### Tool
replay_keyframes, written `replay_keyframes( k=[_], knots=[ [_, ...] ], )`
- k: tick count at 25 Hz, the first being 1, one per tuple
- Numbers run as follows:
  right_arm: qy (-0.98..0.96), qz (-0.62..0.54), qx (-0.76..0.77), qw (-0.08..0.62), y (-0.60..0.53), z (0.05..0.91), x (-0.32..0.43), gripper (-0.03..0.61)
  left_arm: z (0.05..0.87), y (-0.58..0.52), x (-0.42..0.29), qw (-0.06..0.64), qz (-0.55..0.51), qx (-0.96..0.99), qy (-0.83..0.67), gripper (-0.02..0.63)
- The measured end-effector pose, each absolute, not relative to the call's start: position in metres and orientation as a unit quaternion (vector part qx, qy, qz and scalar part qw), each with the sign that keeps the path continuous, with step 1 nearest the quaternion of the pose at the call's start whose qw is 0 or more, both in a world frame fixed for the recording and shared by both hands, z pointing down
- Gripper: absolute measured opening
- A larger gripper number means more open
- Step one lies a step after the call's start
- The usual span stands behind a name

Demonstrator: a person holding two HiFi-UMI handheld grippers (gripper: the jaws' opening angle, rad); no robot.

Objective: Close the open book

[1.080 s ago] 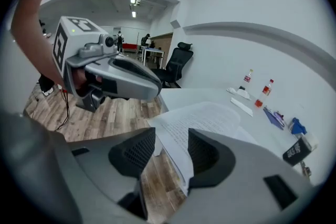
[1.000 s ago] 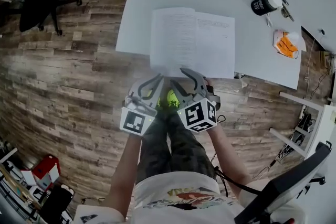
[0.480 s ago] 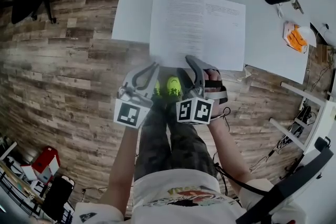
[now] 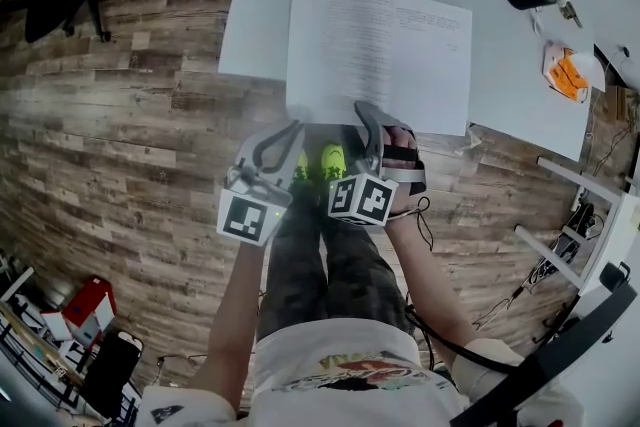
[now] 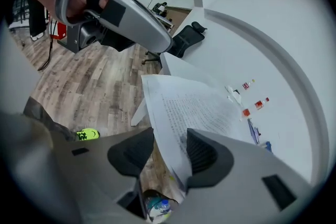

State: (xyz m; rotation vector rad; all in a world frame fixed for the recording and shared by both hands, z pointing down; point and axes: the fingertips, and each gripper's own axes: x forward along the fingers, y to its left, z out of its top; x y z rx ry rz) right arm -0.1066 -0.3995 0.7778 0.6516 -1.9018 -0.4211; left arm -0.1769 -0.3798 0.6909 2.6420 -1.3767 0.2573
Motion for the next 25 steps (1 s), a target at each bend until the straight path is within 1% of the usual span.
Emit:
replay_keyframes(
  k=[1,2,5,7,13,17,20,25],
  knots=[
    [-0.795,-0.172,0.273,0.513,-0.399,0.777,-0.106,0.194,0.691,-0.379,-0.177,0.073,0.090,0.882,-0.457,0.014],
    [-0.799,-0.167,0.274,0.509,-0.397,0.776,-0.106,0.170,0.689,-0.379,-0.176,0.074,0.089,0.881,-0.458,0.014],
    [-0.809,-0.145,0.283,0.495,-0.392,0.771,-0.108,0.067,0.682,-0.377,-0.177,0.080,0.076,0.879,-0.464,0.014],
    [-0.815,-0.127,0.293,0.484,-0.389,0.765,-0.108,0.038,0.676,-0.373,-0.177,0.078,0.078,0.880,-0.463,0.014],
    [-0.836,-0.054,0.327,0.437,-0.392,0.733,-0.106,0.023,0.649,-0.365,-0.176,0.065,0.101,0.887,-0.446,0.014],
    [-0.841,-0.009,0.345,0.417,-0.391,0.711,-0.096,0.021,0.620,-0.362,-0.176,0.053,0.103,0.891,-0.439,0.014],
    [-0.843,0.039,0.357,0.401,-0.389,0.695,-0.081,0.021,0.595,-0.359,-0.174,0.063,0.097,0.890,-0.440,0.014],
    [-0.843,0.066,0.360,0.394,-0.389,0.682,-0.063,0.021,0.571,-0.358,-0.167,0.094,0.082,0.890,-0.439,0.014]
  ],
)
